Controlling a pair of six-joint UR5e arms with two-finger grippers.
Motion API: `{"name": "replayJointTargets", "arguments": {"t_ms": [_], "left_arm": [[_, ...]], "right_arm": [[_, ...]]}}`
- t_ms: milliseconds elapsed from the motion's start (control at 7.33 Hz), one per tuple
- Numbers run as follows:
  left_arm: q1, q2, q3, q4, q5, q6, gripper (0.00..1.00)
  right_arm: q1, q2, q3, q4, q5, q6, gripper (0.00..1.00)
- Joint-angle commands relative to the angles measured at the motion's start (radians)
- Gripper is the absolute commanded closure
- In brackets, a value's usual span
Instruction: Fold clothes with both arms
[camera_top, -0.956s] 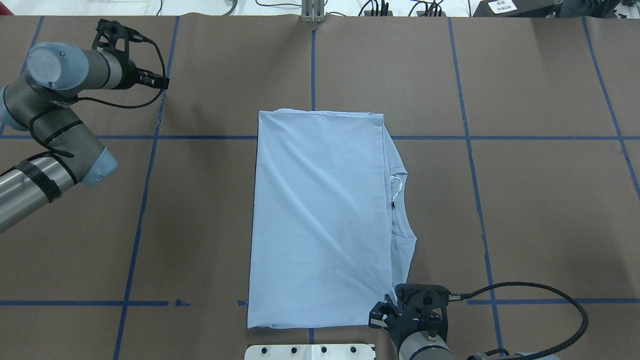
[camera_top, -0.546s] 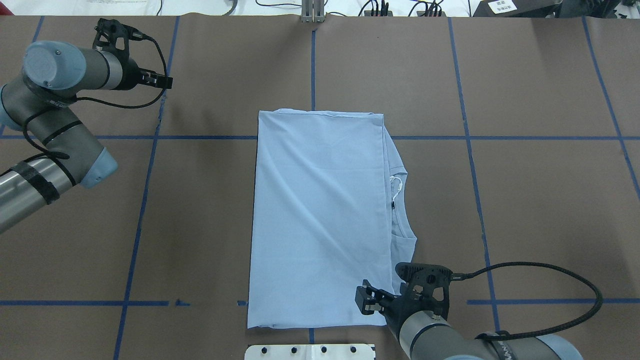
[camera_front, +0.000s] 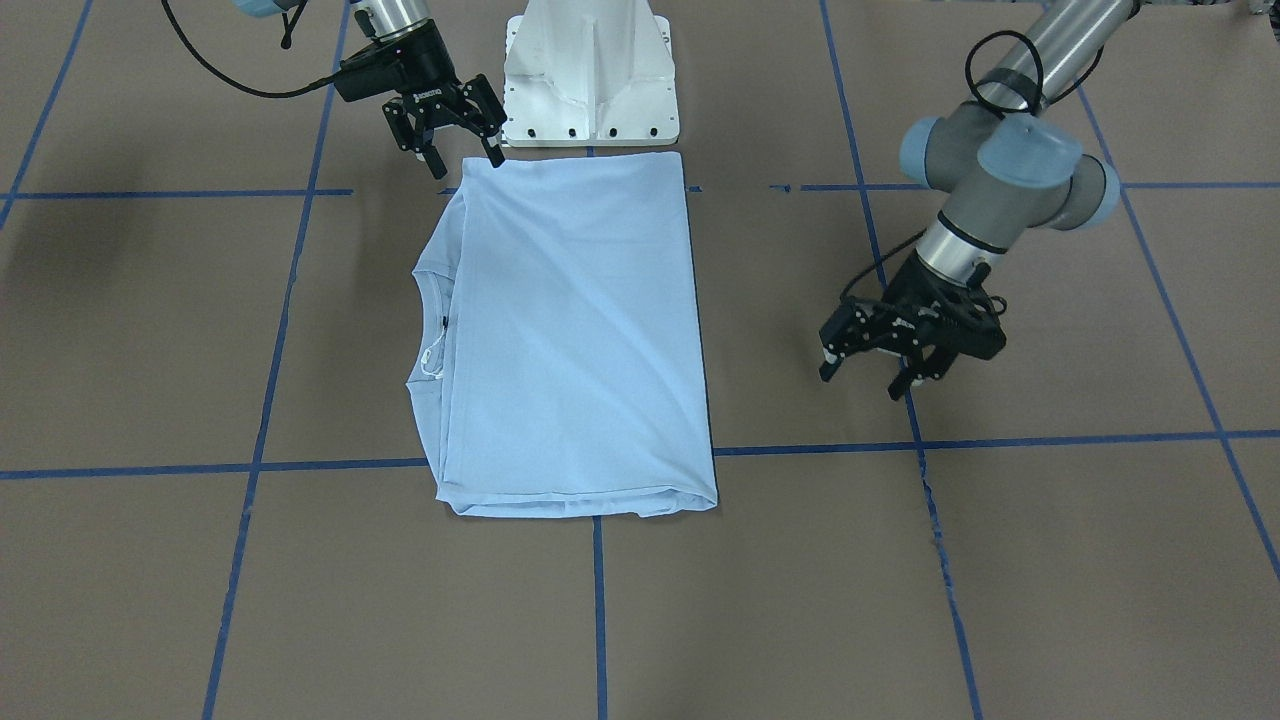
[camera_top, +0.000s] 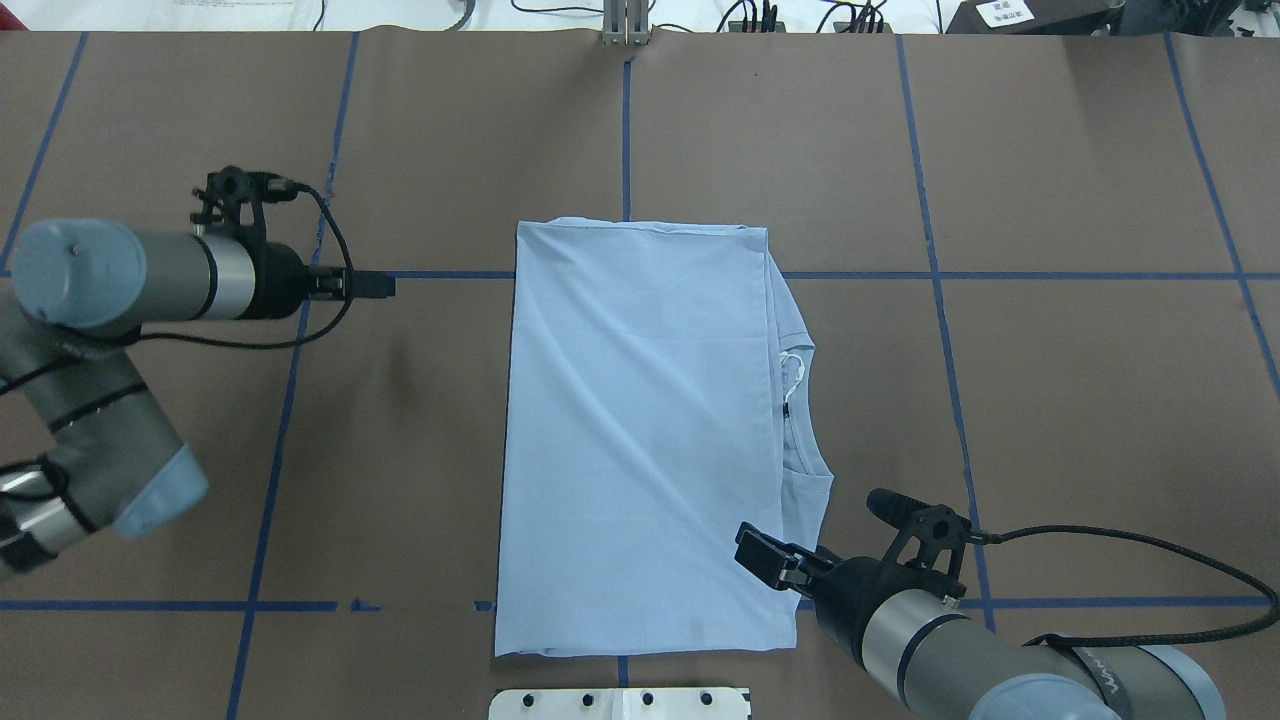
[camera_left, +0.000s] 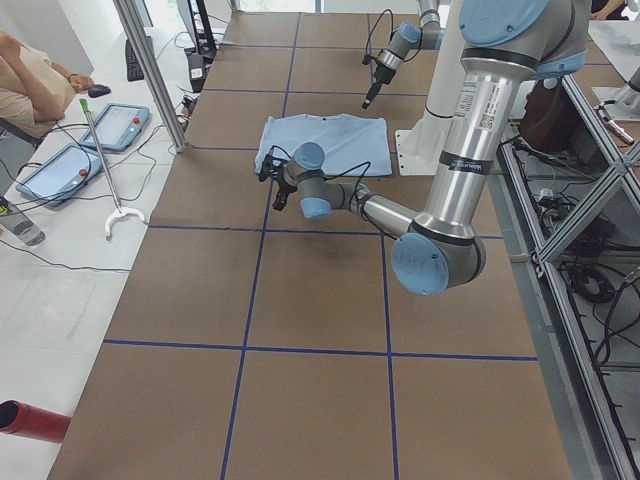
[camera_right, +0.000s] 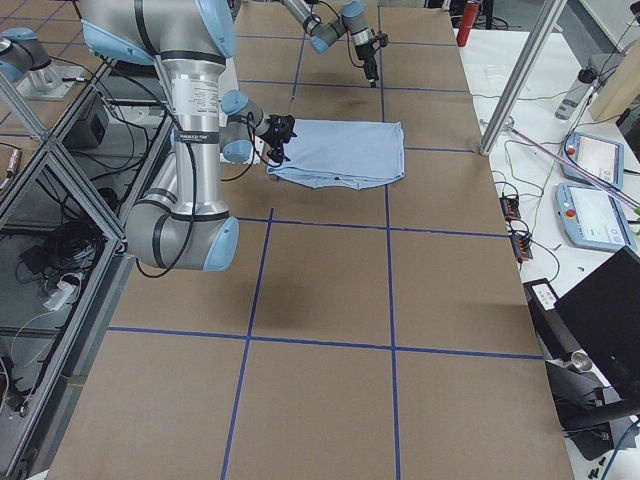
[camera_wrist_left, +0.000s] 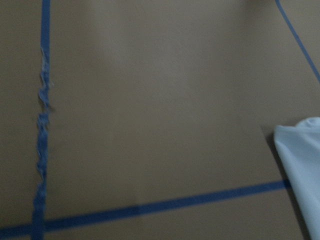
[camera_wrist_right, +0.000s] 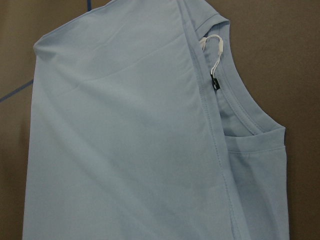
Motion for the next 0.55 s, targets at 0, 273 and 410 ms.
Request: {"name": "replayJointTargets", "arguments": {"t_ms": [0,273,410], "left_arm": [[0.262,0.140,-0.223,0.003,0.181,-0.291,0.00],[0.434,0.151,-0.251,0.003,0.316,-0.450,0.00],[0.488,0.151,-0.269,0.003,0.346,-0.531,0.00]], "right_arm": [[0.008,-0.010,-0.002,0.018,-0.017,0.031,0.00],[0.010,-0.008,-0.005,0.018,-0.024,0.054,0.00],[0.010,-0.008,-0.005,0.018,-0.027,0.054,0.00]]}}
